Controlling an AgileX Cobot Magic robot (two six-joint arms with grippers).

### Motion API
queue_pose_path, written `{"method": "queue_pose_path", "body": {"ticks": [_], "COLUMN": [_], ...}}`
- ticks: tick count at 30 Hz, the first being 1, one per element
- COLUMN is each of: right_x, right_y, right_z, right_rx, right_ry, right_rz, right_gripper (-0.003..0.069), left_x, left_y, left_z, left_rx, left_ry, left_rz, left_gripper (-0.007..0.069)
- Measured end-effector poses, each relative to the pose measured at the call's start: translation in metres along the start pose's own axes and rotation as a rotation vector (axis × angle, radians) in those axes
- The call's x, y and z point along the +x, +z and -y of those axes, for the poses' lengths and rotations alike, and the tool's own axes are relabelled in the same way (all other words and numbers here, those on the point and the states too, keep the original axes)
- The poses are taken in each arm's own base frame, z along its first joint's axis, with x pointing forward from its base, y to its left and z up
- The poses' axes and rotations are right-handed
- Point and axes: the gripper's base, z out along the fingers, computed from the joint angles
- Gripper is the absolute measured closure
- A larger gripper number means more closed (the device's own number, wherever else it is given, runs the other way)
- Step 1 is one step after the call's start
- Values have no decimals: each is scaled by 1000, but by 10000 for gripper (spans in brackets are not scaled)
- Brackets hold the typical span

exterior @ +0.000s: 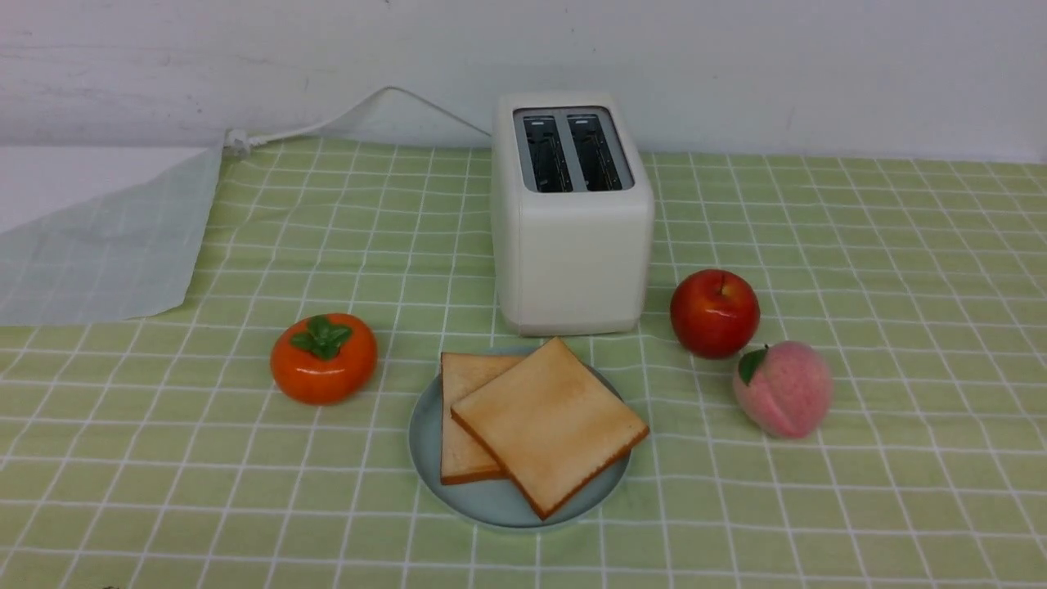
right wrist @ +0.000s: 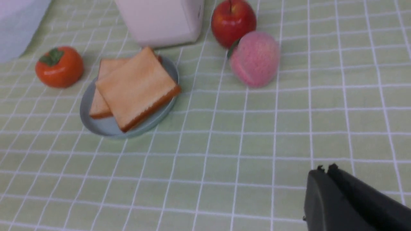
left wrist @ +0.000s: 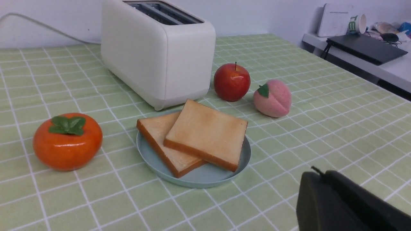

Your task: Take toasted bread from bread machine on green coffee tablecloth place on plate.

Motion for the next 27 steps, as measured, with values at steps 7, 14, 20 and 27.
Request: {"method": "queue_pose_path", "body": {"ticks": [7, 14, 20, 27], "right_x": [-3, -1, -2, 29], "right_y": [14, 17, 17, 51], "right_z": [2, 3, 8, 27], "right_rx": [-18, -10, 44, 165], "right_ry": [-15, -20, -71, -82], "right_rz": [131, 124, 139, 265], "right_gripper": [646, 641, 640, 678], "left_x": [5, 7, 8, 8], "left_y": [0, 0, 0, 0], "left_z": [0, 0, 0, 0], "left_rx": [4, 6, 5, 5], "left_ry": [0, 0, 0, 0], "left_rz": [-55, -75, -76, -77], "left_gripper": [637, 637, 637, 634]}}
